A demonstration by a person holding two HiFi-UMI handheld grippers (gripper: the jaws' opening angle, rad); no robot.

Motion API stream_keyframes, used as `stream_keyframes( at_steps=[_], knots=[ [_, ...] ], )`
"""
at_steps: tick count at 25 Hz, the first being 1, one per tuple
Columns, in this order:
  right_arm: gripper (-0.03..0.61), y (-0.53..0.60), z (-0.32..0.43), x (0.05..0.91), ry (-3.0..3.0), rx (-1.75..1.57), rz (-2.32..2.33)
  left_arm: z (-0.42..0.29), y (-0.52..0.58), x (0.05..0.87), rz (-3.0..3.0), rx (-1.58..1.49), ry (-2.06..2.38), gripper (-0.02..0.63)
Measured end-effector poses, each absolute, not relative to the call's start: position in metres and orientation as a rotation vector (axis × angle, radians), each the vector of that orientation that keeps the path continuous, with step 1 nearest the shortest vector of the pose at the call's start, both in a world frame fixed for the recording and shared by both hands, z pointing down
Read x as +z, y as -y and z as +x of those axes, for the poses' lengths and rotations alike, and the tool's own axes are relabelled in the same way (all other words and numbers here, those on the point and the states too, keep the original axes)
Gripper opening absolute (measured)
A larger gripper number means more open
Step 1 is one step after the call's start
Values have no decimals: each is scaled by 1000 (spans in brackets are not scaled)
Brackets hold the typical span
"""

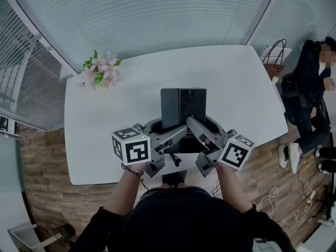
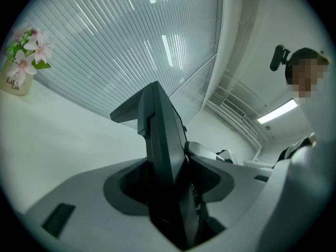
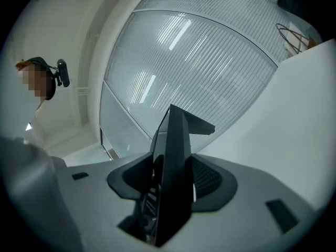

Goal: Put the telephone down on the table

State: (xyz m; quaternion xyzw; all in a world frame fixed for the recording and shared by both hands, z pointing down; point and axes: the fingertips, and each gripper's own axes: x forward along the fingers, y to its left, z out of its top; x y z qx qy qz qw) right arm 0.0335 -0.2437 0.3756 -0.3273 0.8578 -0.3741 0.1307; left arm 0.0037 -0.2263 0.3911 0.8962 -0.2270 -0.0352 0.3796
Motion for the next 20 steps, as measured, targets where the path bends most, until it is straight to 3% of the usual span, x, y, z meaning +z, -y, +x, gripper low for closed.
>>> stream_keyframes(
  at_steps=[20],
  knots=[
    [213,246,34,394,-2479,-1136,-956,5,228,409,2257,-78,581,249]
  ],
)
